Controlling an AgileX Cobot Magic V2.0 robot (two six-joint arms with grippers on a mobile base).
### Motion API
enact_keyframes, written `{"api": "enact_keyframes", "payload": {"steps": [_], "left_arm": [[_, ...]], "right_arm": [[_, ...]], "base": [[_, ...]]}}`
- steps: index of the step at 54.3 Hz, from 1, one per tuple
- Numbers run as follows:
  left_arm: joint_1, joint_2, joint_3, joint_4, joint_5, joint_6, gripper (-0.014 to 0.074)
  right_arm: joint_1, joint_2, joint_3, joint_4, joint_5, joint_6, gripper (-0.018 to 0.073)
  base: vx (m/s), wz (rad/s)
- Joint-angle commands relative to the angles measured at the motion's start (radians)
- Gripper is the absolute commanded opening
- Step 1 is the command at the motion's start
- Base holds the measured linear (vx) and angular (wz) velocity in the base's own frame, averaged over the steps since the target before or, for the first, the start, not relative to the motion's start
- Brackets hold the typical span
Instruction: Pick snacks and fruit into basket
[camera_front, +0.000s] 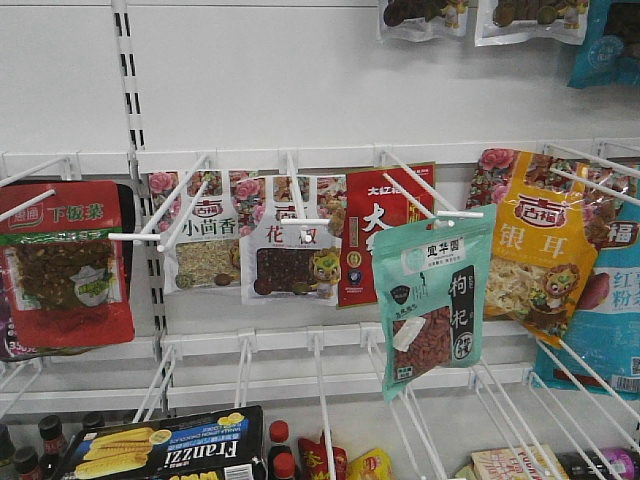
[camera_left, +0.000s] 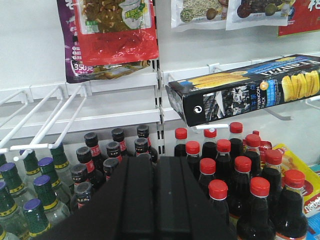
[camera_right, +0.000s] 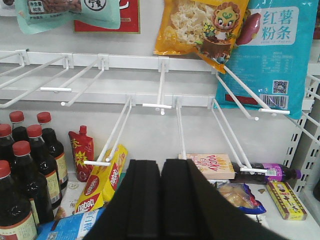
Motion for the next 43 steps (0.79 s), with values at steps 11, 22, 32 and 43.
{"api": "enact_keyframes", "payload": {"steps": [11,22,32,43], "left_arm": [[0.000,0.012,-0.005,-0.007,-0.134,-0.004,0.0003],[0.000,0.012,-0.005,-0.005,-0.284,-0.001,0.0003],[0.000,0.012,-0.016,-0.005,-0.406,-0.001,0.0003],[0.000,0.012,-0.016,-0.006,-0.417,-0.003,0.0003]], "right_arm": [[-0.002,-0.016,0.007,-0.002,-0.082,0.001,-0.0010],[-0.002,-0.016,0.007,-0.002,-0.082,0.001,-0.0010],[-0.002,-0.016,0.007,-0.002,-0.082,0.001,-0.0010],[-0.002,-0.016,0.007,-0.002,-0.082,0.001,-0.0010]], "base": [[0.00,0.00],[0.00,0.00],[0.00,0.00],[0.00,0.00]]}}
